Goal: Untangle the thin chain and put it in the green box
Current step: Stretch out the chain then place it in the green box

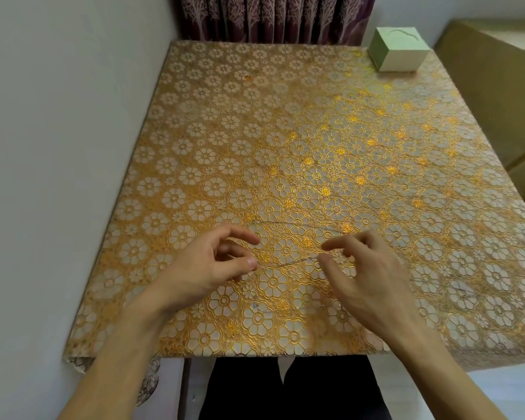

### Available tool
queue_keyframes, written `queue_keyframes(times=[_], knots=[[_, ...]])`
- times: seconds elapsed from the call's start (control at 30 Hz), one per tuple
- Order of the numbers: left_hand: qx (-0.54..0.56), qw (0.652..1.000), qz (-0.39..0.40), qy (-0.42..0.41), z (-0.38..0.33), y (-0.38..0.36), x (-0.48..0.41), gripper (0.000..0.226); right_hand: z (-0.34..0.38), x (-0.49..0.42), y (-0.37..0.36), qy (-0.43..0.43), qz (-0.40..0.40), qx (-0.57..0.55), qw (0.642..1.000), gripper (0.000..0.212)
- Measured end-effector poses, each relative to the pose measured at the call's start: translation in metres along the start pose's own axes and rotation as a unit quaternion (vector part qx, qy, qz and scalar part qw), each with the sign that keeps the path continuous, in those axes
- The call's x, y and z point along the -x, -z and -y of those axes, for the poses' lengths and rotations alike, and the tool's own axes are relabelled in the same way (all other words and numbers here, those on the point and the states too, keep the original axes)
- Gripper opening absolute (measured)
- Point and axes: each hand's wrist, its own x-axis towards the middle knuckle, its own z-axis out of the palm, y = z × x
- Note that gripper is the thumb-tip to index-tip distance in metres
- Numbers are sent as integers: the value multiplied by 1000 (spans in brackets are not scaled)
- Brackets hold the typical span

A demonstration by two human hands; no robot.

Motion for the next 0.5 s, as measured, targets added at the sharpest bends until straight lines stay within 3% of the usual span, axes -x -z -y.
queue_keyframes(times=[0.1,0.2,0.33,0.5], knots=[[-36,999,37,-2,-3,-6,-3,31,22,1,-6,-5,154,-232,960,17],[-57,997,51,-5,-3,-9,-6,29,34,0,-14,2,241,-302,922,17],[-74,996,39,11,5,-7,-7,26,30,-1,-24,23,213,-250,944,5],[-94,995,35,6,18,-11,-7,11,26,2,-26,49,161,-191,967,12]])
